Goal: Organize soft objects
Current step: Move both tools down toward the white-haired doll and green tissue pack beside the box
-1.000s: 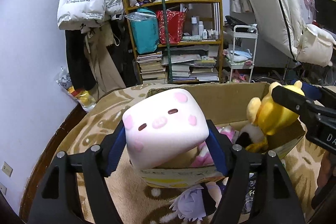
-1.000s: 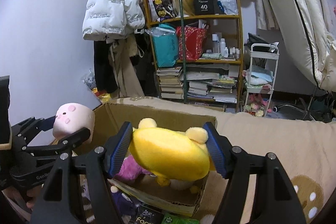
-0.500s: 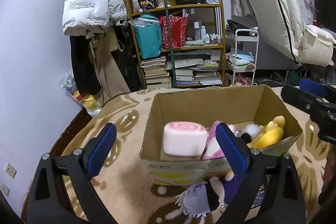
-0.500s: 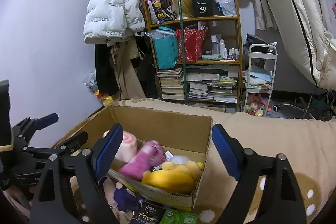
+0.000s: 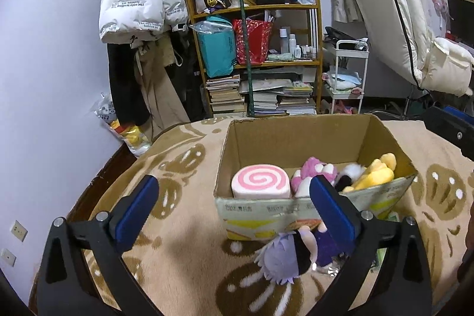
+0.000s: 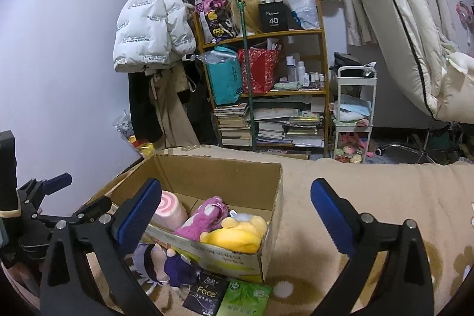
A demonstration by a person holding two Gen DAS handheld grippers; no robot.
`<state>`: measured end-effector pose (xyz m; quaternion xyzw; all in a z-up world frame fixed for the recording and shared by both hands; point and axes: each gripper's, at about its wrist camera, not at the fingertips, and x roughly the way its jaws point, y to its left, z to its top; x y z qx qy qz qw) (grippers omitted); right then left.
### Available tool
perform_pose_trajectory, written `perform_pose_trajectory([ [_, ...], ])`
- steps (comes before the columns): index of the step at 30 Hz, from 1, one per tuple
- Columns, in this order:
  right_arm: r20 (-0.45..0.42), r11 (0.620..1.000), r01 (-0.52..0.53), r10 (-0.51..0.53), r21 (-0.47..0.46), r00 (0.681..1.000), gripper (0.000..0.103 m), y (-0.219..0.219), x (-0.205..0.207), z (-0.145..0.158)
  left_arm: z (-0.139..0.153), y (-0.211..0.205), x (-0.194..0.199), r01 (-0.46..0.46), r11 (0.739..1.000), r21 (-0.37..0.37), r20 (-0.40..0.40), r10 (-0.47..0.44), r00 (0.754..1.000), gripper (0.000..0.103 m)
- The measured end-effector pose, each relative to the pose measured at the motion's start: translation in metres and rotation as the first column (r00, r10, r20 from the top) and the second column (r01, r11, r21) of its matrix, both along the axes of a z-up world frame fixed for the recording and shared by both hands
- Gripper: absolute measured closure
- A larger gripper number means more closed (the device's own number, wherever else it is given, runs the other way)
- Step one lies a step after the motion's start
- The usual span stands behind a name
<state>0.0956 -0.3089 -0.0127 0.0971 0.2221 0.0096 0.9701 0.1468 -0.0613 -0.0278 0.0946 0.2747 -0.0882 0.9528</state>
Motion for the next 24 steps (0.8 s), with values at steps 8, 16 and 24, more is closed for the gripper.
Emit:
perform_pose_trajectory([
  [8, -0.018, 1.0, 0.022, -0.021, 0.01, 1.0, 0.0, 0.002, -0.021, 0.003, 0.004, 0.0, -0.019, 0.01, 1.0, 0.017, 0.002, -0.01, 1.0, 0.002],
  [16, -0.037, 0.998, 0.049, -0.05, -0.039, 0.998, 0.0, 0.01, -0.045, 0.007, 0.003, 0.004, -0.039, -0.006, 0.999, 0.05, 0.0, 0.006, 1.0, 0.002],
  [24, -0.062, 0.997, 0.069, -0.072, -0.041, 0.996, 0.0, 0.007, -0.066, 0.006, 0.0, 0.008, -0.05, -0.006, 0.999, 0.043, -0.031, 0.007, 1.0, 0.002],
])
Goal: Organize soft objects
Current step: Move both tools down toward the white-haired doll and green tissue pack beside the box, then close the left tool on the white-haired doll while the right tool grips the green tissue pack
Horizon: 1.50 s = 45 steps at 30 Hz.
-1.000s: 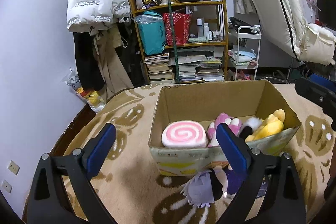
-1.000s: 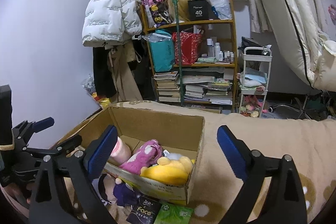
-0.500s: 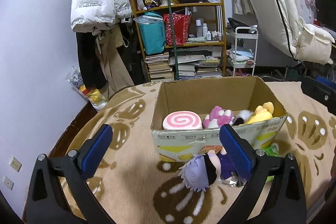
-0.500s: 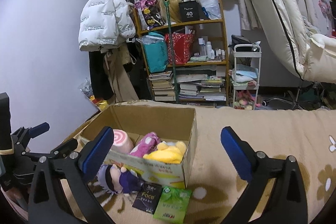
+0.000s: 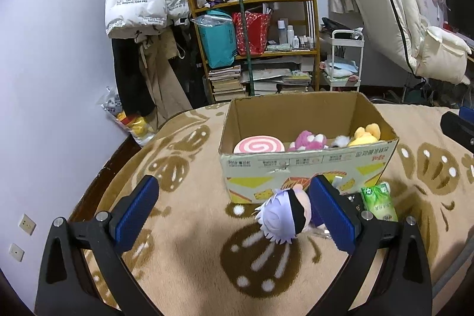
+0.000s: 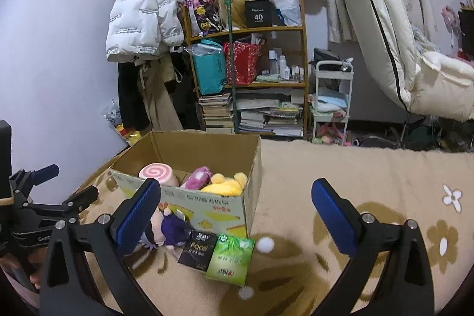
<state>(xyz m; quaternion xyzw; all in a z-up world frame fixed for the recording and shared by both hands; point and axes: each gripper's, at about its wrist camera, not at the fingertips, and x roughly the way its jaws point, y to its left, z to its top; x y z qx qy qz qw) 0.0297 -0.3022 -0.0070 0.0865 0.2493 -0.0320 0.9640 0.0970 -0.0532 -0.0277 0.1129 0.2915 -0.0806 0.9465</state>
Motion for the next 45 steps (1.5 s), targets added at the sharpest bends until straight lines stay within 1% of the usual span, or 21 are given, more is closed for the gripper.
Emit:
perform_pose_trajectory([
  [3, -0.012, 1.0, 0.017, -0.017, 0.013, 1.0, 0.0, -0.001, -0.003, -0.001, -0.002, -0.001, -0.002, 0.005, 1.0, 0.011, -0.004, -0.005, 1.0, 0.002],
  [7, -0.03, 0.999, 0.021, -0.02, 0.037, 0.999, 0.0, -0.003, -0.002, -0.007, -0.005, -0.003, -0.001, 0.016, 1.0, 0.005, -0.023, -0.016, 1.0, 0.002],
  [12, -0.078, 0.999, 0.039, -0.037, 0.025, 0.996, 0.0, -0.002, 0.007, -0.016, -0.013, -0.004, 0.005, 0.015, 1.0, 0.003, -0.044, -0.014, 0.999, 0.002],
  [17, -0.153, 0.999, 0.039, -0.038, 0.002, 0.988, 0.0, 0.0, 0.017, -0.028, -0.023, -0.007, 0.011, 0.026, 1.0, 0.002, -0.059, -0.026, 0.998, 0.002],
  [22, -0.195, 0.999, 0.038, -0.038, -0.006, 0.98, 0.0, 0.0, 0.027, -0.038, -0.036, -0.011, 0.023, 0.028, 1.0, -0.015, -0.099, -0.029, 0.995, 0.002],
  [31, -0.276, 0.999, 0.05, -0.05, -0.005, 0.96, 0.0, 0.0, 0.046, -0.061, -0.055, -0.02, 0.042, 0.04, 0.999, -0.035, -0.158, -0.045, 0.986, 0.002],
  [34, -0.299, 0.998, 0.055, -0.054, -0.004, 0.953, 0.0, 0.0, 0.05, -0.067, -0.061, -0.023, 0.047, 0.058, 0.997, -0.051, -0.16, -0.066, 0.985, 0.002],
  [38, -0.35, 0.998, 0.058, -0.057, -0.007, 0.935, 0.0, -0.001, 0.054, -0.078, -0.069, -0.025, 0.052, 0.073, 0.995, -0.069, -0.183, -0.084, 0.98, 0.002],
  [43, -0.384, 0.997, 0.077, -0.071, -0.001, 0.92, 0.0, -0.006, 0.059, -0.086, -0.079, -0.027, 0.06, 0.064, 0.996, -0.065, -0.207, -0.076, 0.975, 0.002],
  [45, -0.411, 0.997, 0.082, -0.076, -0.002, 0.908, 0.0, -0.007, 0.062, -0.092, -0.083, -0.028, 0.062, 0.062, 0.996, -0.065, -0.216, -0.074, 0.974, 0.002],
])
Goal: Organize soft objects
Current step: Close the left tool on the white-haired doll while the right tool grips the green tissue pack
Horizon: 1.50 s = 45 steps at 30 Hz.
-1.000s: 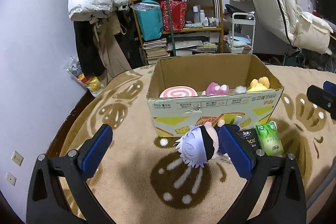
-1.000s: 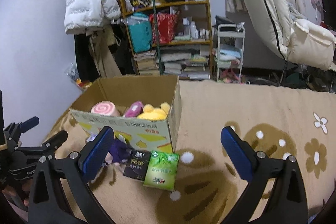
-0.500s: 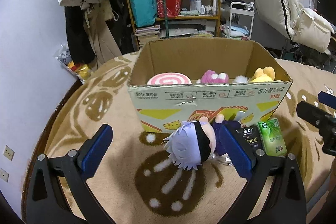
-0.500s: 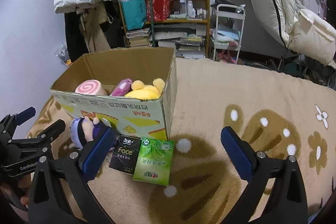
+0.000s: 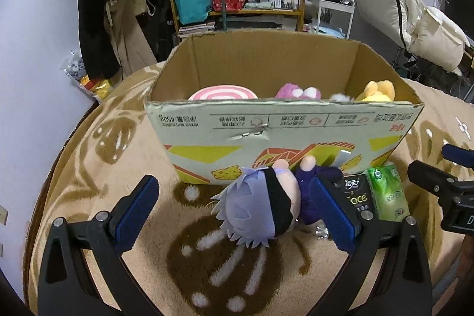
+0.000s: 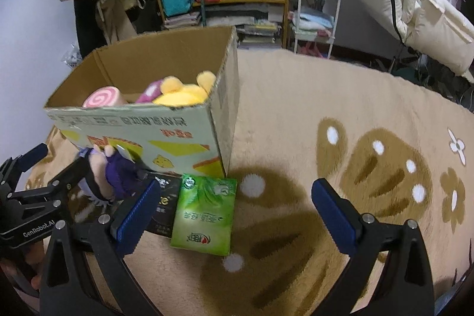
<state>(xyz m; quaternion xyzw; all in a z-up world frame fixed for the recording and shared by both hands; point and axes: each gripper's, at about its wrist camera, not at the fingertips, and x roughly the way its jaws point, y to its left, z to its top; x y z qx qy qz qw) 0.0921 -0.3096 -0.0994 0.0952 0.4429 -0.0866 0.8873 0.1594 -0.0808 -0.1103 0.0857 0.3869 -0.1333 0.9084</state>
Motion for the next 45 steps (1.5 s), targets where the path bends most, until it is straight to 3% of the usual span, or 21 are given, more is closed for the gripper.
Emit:
perform_pose_trajectory([
  [10, -0.103, 0.999, 0.007, -0.003, 0.043, 0.995, 0.0, -0.004, 0.013, -0.024, -0.012, 0.0, 0.009, 0.008, 1.0, -0.014, -0.043, -0.008, 0.999, 0.002],
  [17, -0.154, 1.0, 0.005, -0.001, 0.026, 0.988, 0.0, -0.002, 0.02, -0.038, -0.021, -0.002, 0.013, 0.017, 1.0, -0.025, -0.079, -0.019, 0.997, 0.002],
  [29, -0.181, 0.991, -0.024, 0.047, 0.128, 0.982, 0.015, 0.0, 0.025, -0.048, -0.03, 0.005, 0.022, 0.01, 0.996, -0.085, -0.13, -0.021, 0.991, 0.002],
  [35, -0.188, 0.992, -0.031, 0.055, 0.125, 0.981, 0.016, 0.001, 0.028, -0.053, -0.033, 0.006, 0.025, 0.011, 0.995, -0.103, -0.149, -0.026, 0.988, 0.002],
  [41, -0.189, 0.992, -0.034, 0.057, 0.124, 0.98, 0.016, 0.002, 0.027, -0.053, -0.042, 0.02, 0.034, -0.018, 0.977, -0.214, -0.231, -0.033, 0.972, 0.004],
  [45, -0.183, 0.987, -0.058, 0.084, 0.148, 0.98, 0.028, 0.003, 0.027, -0.054, -0.045, 0.025, 0.036, -0.018, 0.965, -0.263, -0.259, -0.052, 0.965, 0.013],
])
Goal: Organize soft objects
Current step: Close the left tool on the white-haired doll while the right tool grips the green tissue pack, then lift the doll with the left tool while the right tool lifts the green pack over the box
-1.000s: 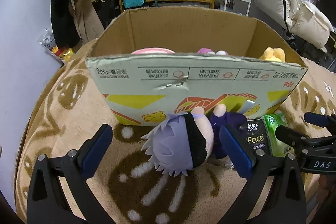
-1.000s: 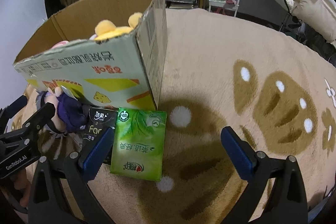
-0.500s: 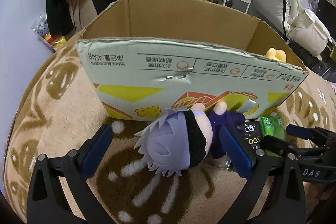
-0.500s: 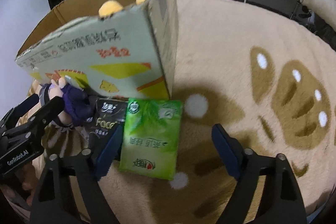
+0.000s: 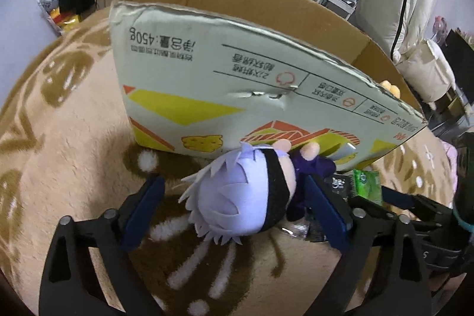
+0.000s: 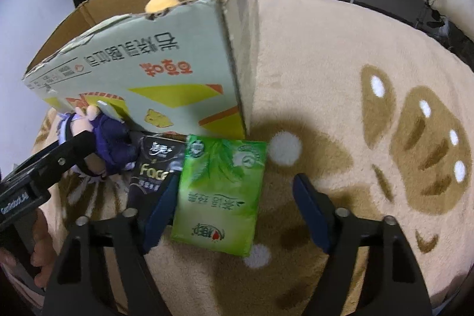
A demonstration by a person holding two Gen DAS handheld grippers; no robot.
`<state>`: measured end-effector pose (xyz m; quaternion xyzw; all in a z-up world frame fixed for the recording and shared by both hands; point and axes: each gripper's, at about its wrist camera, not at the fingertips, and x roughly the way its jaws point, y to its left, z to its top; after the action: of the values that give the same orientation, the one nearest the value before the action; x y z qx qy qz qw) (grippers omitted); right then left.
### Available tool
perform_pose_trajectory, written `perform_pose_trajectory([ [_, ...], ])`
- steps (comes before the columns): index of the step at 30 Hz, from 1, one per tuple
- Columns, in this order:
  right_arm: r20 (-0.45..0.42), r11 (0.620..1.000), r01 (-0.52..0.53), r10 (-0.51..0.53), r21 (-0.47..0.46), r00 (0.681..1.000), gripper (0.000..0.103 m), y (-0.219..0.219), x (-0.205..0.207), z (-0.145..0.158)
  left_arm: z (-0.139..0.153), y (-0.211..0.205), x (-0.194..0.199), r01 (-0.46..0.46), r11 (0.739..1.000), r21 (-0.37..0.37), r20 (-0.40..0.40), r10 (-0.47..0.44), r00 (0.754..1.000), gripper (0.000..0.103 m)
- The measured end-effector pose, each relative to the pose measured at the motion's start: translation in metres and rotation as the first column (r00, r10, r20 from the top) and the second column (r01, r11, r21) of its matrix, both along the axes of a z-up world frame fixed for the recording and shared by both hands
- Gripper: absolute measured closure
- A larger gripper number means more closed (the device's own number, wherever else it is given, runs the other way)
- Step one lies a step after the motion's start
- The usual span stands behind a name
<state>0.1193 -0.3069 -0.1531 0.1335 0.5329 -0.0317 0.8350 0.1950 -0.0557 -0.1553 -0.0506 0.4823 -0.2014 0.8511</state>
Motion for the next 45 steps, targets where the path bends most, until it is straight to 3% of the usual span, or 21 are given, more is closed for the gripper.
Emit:
perform_pose_trajectory([
  [4, 0.007, 1.0, -0.016, 0.016, 0.027, 1.0, 0.043, 0.003, -0.001, 0.001, 0.002, 0.0, -0.003, 0.023, 0.999, -0.045, -0.011, -0.023, 1.0, 0.036],
  [8, 0.017, 0.999, -0.036, 0.036, -0.015, 0.999, 0.043, 0.013, -0.003, 0.007, 0.003, 0.005, -0.004, 0.006, 0.998, -0.06, -0.019, -0.007, 1.0, 0.042],
  [21, 0.056, 0.999, -0.023, 0.025, -0.036, 0.998, 0.043, 0.012, -0.015, 0.019, 0.024, 0.011, -0.021, -0.068, 0.996, 0.053, 0.065, 0.064, 0.996, 0.044],
  [31, 0.198, 0.999, 0.007, 0.004, -0.052, 0.98, 0.044, 0.013, -0.036, 0.051, 0.045, 0.018, -0.046, -0.13, 0.98, 0.148, 0.168, 0.104, 0.98, 0.044],
  [40, 0.342, 0.997, 0.045, -0.023, -0.055, 0.939, 0.044, 0.006, -0.058, 0.086, 0.072, 0.022, -0.069, -0.163, 0.973, 0.165, 0.256, 0.117, 0.96, 0.044],
  [45, 0.396, 0.997, 0.036, -0.006, -0.069, 0.918, 0.044, 0.009, -0.066, 0.1, 0.091, 0.03, -0.079, -0.23, 0.957, 0.177, 0.335, 0.161, 0.928, 0.044],
])
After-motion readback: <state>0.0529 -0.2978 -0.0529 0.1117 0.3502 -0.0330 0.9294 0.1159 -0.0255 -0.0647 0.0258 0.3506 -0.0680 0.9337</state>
